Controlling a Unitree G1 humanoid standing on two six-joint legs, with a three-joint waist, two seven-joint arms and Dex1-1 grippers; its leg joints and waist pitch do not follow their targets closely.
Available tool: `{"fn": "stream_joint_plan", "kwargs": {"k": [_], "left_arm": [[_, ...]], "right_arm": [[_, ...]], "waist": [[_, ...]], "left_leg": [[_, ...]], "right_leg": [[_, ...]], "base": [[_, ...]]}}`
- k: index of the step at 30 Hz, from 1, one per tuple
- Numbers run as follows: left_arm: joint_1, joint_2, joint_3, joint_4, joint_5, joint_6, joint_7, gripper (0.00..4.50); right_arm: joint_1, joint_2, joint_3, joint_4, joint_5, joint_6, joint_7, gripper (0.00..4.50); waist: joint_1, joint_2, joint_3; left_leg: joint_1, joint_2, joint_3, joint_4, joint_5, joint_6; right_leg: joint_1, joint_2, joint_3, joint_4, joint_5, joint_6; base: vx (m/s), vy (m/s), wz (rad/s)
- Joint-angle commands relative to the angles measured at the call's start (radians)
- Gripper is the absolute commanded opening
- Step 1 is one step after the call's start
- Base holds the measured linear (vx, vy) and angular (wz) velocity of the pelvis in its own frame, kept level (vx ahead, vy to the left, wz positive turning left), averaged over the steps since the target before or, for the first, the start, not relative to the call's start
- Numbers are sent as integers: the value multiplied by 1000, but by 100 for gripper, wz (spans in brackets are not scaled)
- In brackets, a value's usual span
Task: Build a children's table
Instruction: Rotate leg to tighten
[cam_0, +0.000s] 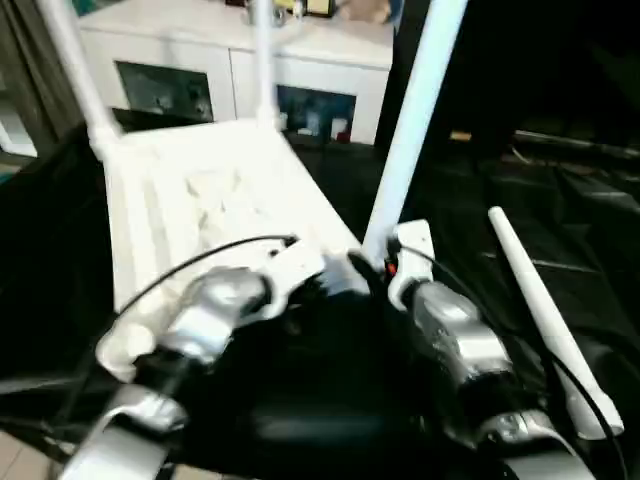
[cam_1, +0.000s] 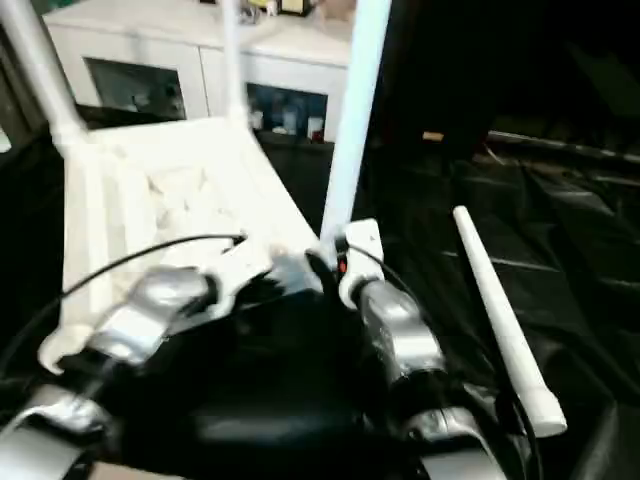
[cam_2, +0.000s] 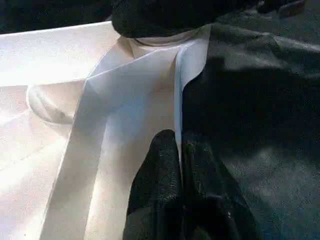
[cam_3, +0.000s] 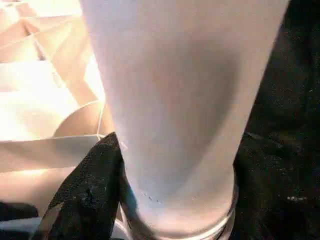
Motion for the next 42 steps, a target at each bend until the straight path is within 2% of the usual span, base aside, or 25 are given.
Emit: {"fn": "stream_joint_plan", "kwargs": {"k": [1, 3, 5, 8, 11, 12, 13, 14, 15, 17, 18, 19, 22, 23, 24, 25, 26, 28, 30, 31, 32, 34, 36, 42], "left_arm": [[20, -23, 0, 43, -5, -12, 54, 0], [27, -8, 3, 41, -2, -19, 35, 0], [32, 2, 4, 37, -4, -28, 25, 0], [47, 34, 6, 20, -14, -54, -6, 0], [82, 74, 12, -25, -48, -110, -84, 0], [102, 92, 12, -54, -70, -138, -131, 0], [102, 92, 12, -54, -70, -138, -131, 0], [131, 133, 1, -98, -85, -164, -196, 0], [142, 150, -4, -114, -90, -166, -219, 0], [152, 168, -7, -130, -97, -170, -242, 0], [165, 182, -5, -152, -118, -169, -276, 0], [172, 187, -1, -164, -134, -169, -294, 0], [191, 191, 12, -189, -164, -173, -332, 0], [191, 191, 12, -189, -164, -173, -332, 0], [194, 194, 10, -192, -163, -176, -335, 0], [194, 194, 10, -192, -163, -176, -335, 0], [196, 197, 8, -193, -161, -175, -335, 0], [199, 202, 7, -196, -160, -176, -335, 0], [201, 204, 8, -202, -160, -174, -336, 0], [201, 204, 8, -202, -160, -174, -336, 0], [204, 203, 11, -205, -158, -172, -339, 0], [209, 200, 17, -206, -152, -173, -343, 0], [210, 200, 17, -205, -150, -175, -343, 0], [200, 180, 30, -191, -146, -151, -297, 0]], "right_arm": [[10, 21, 41, 52, -13, 6, 23, 272], [9, 26, 25, 29, 26, -18, 90, 341], [10, 21, 22, 15, 36, -22, 117, 341], [10, -12, 33, -17, 39, -32, 191, 375], [26, -86, 69, -64, 46, -50, 343, 388], [44, -127, 95, -102, 51, -56, 431, 388], [44, -127, 95, -102, 51, -56, 431, 388], [64, -191, 112, -154, 68, -34, 543, 388], [68, -213, 114, -168, 73, -24, 579, 388], [73, -239, 120, -185, 77, -14, 624, 388], [78, -267, 133, -199, 72, -11, 672, 388], [80, -278, 141, -203, 66, -16, 690, 388], [85, -299, 171, -205, 52, -26, 733, 388], [85, -299, 171, -205, 52, -26, 733, 388], [86, -299, 174, -204, 51, -27, 737, 388], [86, -299, 174, -204, 51, -27, 737, 388], [86, -299, 180, -202, 50, -24, 744, 361], [86, -295, 184, -200, 49, -20, 746, 354], [87, -294, 188, -205, 49, -15, 751, 335], [87, -294, 188, -205, 49, -15, 751, 312], [88, -295, 190, -206, 49, -15, 755, 312], [90, -296, 192, -203, 49, -19, 757, 291], [93, -294, 192, -201, 46, -22, 757, 280], [97, -273, 170, -164, 27, -25, 675, 274]], "waist": [[-2, -8, -37], [-1, -8, -37], [0, -8, -37], [1, -12, -37], [2, -13, -39], [5, -15, -37], [4, -15, -39], [6, -15, -42], [7, -15, -48], [5, -14, -50], [6, -14, -52], [5, -15, -51], [4, -12, -49], [4, -14, -48], [4, -16, -46], [4, -16, -46], [5, -15, -45], [4, -15, -44], [4, -15, -46], [4, -15, -46], [4, -22, -47], [5, -19, -49], [5, -19, -49], [5, -17, -49]], "left_leg": [[12, 67, -38, -67, -268, -17], [13, 67, -35, -66, -263, -3], [10, 68, -35, -66, -261, 8], [7, 67, -34, -66, -251, 16], [4, 67, -34, -63, -230, 26], [2, 69, -35, -62, -214, 42], [1, 70, -33, -60, -207, 48], [3, 68, -32, -57, -183, 57], [-3, 66, -31, -50, -138, 76], [-4, 65, -29, -45, -101, 100], [-6, 64, -27, -40, -68, 125], [-7, 64, -27, -39, -66, 130], [-5, 66, -26, -38, -82, 131], [-4, 67, -25, -38, -88, 129], [-4, 68, -25, -40, -111, 119], [-4, 68, -25, -40, -111, 119], [-3, 68, -24, -42, -134, 105], [-2, 68, -25, -44, -144, 93], [-2, 68, -25, -43, -136, 90], [-3, 67, -25, -42, -129, 92], [-4, 66, -24, -41, -114, 99], [-4, 65, -23, -37, -92, 110], [-5, 64, -23, -36, -86, 119], [-3, 65, -24, -37, -98, 112]], "right_leg": [[4, -99, 60, -104, -258, -133], [2, -99, 61, -103, -225, -138], [5, -101, 61, -104, -225, -137], [7, -99, 60, -105, -231, -133], [11, -99, 58, -102, -214, -134], [12, -99, 57, -101, -191, -133], [12, -98, 58, -98, -173, -136], [13, -93, 56, -93, -126, -143], [17, -91, 55, -80, -41, -154], [15, -85, 53, -71, 41, -170], [13, -83, 50, -61, 116, -194], [12, -83, 50, -60, 126, -201], [9, -84, 49, -61, 107, -225], [9, -83, 48, -62, 95, -227], [8, -87, 49, -67, 49, -225], [8, -87, 49, -67, 49, -225], [7, -88, 50, -71, 6, -218], [8, -89, 51, -73, -22, -210], [8, -89, 52, -71, -12, -208], [9, -89, 52, -69, -1, -208], [10, -88, 51, -67, 20, -209], [10, -88, 51, -63, 55, -213], [10, -87, 50, -62, 67, -215], [10, -88, 50, -64, 42, -214]], "base": [[0, 0, 0], [0, 0, 0], [0, 0, 0], [0, 0, 0], [0, 0, 0], [0, 0, 0], [0, 0, 0], [0, 0, 0], [0, 0, 0], [0, 0, 0], [0, 0, 0], [0, 0, 0], [0, 0, 0], [0, 0, 0], [0, 0, 0], [0, 0, 0], [0, 0, 0], [0, 0, 0], [0, 0, 0], [0, 0, 0], [0, 0, 0], [0, 0, 0], [0, 0, 0], [0, 0, 0]]}}
